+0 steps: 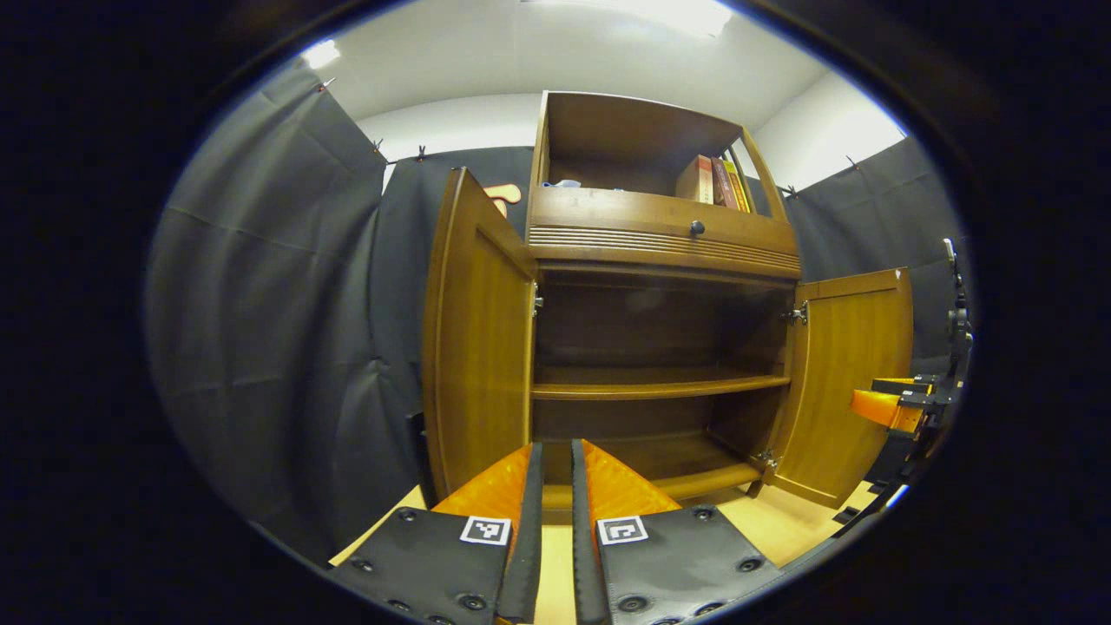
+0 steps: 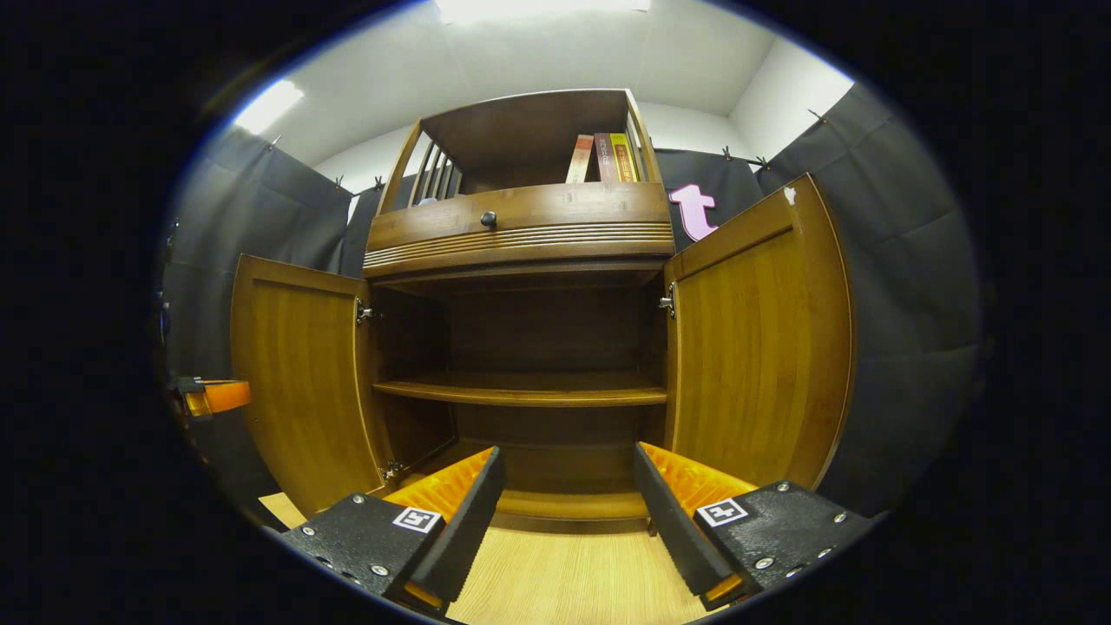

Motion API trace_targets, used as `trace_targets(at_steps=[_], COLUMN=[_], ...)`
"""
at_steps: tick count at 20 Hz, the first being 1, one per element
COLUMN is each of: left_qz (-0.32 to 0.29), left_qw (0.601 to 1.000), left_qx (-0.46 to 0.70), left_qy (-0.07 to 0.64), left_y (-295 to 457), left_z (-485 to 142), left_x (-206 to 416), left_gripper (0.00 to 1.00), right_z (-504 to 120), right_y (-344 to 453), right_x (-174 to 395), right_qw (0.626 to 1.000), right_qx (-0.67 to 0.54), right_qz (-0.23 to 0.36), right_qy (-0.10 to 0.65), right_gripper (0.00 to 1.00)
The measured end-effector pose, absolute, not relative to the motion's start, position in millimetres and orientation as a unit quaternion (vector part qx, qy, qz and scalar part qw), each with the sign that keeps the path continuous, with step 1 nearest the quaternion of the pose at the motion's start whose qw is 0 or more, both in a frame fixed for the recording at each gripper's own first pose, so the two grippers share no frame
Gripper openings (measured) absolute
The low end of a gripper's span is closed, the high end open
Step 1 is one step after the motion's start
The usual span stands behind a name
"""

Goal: Open the right door of the double-door shoe cabinet with the right hand, and open the left door with the left hand.

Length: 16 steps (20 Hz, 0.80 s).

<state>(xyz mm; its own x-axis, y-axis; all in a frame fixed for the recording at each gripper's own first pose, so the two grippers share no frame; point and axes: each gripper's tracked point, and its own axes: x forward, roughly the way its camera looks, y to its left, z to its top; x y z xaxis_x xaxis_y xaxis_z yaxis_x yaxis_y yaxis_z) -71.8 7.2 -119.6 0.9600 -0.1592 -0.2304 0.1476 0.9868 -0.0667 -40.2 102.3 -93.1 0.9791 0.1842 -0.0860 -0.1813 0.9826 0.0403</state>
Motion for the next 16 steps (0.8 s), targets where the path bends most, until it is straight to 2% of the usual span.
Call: trace_targets(at_steps=[1,3,4,5,7,14,16], left_qz=[-0.076,-0.075,-0.078,-0.083,-0.086,-0.089,-0.079], left_qw=[0.989,0.988,0.988,0.988,0.988,0.988,0.988], left_qx=[-0.029,-0.034,-0.034,-0.036,-0.039,-0.056,-0.071], left_qy=[0.122,0.128,0.127,0.125,0.118,0.11,0.109], left_y=[2.9,-6.9,-11.8,-19.4,-27.9,-52.4,-50.6], left_z=[-119.2,-118.2,-115.6,-112.1,-105.7,-84.8,-79.1], left_x=[-67.3,-58.7,-55.2,-50.9,-46.6,-29.3,-26.0], left_gripper=[0.25,0.31,0.4,0.5,0.49,0.95,1.0], right_z=[-91.7,-89.0,-87.3,-85.3,-77.3,-53.6,-50.6], right_y=[101.3,95.8,93.0,89.7,84.8,65.3,61.9], right_x=[-39.6,-38.4,-37.1,-36.0,-34.4,-31.3,-32.1], right_qw=[0.995,0.995,0.995,0.995,0.996,0.997,0.998], right_qx=[0.016,0.015,0.015,0.015,0.016,0.006,0.004], right_qz=[0.092,0.091,0.089,0.086,0.083,0.069,0.067], right_qy=[0.046,0.048,0.049,0.049,0.042,0.021,0.018], right_gripper=[1.0,1.0,1.0,0.92,0.92,0.92,0.92])
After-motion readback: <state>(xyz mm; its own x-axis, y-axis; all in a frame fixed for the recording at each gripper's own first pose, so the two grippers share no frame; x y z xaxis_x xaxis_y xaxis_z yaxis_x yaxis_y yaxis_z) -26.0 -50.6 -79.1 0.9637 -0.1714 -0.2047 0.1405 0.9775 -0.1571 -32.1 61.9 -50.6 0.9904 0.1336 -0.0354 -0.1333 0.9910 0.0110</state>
